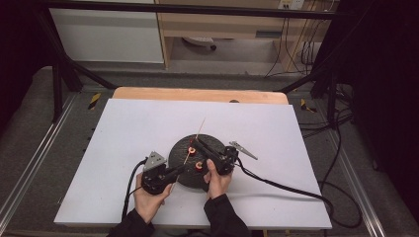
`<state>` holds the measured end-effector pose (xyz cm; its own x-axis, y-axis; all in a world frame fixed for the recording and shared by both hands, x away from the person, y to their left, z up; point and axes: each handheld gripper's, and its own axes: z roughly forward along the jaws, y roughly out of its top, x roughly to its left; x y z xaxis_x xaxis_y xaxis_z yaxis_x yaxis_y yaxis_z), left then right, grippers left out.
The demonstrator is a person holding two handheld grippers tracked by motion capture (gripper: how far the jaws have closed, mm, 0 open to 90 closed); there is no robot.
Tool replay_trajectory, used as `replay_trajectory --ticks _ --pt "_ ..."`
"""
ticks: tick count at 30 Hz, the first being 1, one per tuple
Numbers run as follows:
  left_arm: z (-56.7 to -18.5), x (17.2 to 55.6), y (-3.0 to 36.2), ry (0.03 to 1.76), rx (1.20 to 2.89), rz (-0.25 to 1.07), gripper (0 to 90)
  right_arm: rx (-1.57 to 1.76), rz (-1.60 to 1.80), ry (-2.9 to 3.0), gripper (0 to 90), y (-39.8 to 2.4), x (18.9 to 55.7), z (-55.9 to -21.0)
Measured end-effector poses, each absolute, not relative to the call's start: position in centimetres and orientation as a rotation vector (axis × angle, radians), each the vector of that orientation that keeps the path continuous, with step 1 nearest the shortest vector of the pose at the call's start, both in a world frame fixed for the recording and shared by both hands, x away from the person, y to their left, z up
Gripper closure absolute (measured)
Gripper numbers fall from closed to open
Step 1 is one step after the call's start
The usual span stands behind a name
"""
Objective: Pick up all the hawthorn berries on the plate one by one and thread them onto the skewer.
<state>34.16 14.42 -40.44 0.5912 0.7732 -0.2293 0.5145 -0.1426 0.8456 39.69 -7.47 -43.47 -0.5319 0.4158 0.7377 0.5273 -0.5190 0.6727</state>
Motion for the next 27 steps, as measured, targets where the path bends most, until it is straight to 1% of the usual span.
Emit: replay_trajectory --ticks 15,21,22,23,24,25,26,27 --pt "-40.5 35.1 14.3 1.037 1.824 0.306 88.4 -1.455 -2.159 -1.613 62.3 -7.1 38.9 -44.1" --pt "-40.7 34.7 15.4 1.023 1.844 0.319 88.4 -1.434 -2.157 -1.726 48.8 -7.7 38.8 -43.0" --pt "-40.7 34.6 15.8 1.019 1.85 0.324 88.4 -1.434 -2.157 -1.726 48.8 -7.7 38.8 -43.0" --pt "-40.8 34.4 16.2 1.012 1.858 0.329 88.4 -1.434 -2.137 -1.791 43.4 -8.1 38.8 -42.5" --pt "-40.9 34.3 16.7 1.006 1.867 0.338 88.4 -1.434 -2.137 -1.791 43.4 -8.1 38.8 -42.5" --pt "-41.0 34.0 17.3 0.997 1.877 0.343 88.4 -1.438 -2.093 -1.875 38.0 -8.7 39.0 -42.0" --pt "-41.1 33.9 17.6 0.992 1.884 0.347 88.4 -1.438 -2.093 -1.875 38.0 -8.7 39.0 -42.0" --pt "-41.2 33.7 18.1 0.987 1.896 0.349 88.4 -1.433 -2.049 -1.946 32.7 -9.1 39.3 -41.6"
